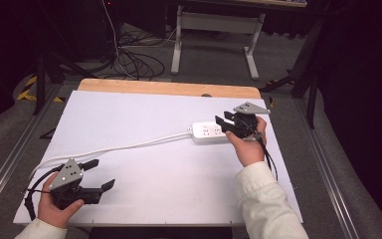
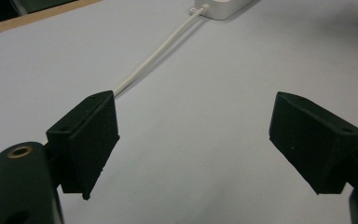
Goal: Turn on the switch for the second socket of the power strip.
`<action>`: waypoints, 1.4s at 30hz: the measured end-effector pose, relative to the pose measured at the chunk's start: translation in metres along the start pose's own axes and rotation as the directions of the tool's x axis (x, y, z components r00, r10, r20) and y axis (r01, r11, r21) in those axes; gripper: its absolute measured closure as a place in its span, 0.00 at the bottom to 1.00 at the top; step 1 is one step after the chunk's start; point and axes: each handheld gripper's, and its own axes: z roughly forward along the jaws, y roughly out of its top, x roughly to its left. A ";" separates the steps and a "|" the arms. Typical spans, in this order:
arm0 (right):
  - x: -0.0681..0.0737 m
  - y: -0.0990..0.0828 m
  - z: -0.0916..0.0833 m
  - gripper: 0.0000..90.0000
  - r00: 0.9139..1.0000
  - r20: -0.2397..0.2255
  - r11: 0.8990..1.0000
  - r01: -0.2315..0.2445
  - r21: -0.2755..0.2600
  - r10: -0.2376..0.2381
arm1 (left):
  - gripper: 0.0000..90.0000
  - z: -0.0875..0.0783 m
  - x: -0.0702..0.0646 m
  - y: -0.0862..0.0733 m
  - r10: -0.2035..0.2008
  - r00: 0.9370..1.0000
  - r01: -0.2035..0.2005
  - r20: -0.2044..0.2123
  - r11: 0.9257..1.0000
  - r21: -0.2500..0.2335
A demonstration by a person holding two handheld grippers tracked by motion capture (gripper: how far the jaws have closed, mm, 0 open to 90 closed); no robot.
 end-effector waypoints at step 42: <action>0.031 -0.079 -0.087 0.15 0.937 -0.347 0.996 0.000 -0.094 -0.033 | 0.18 -0.009 -0.009 -0.001 -0.004 1.000 0.004 -0.002 1.000 -0.023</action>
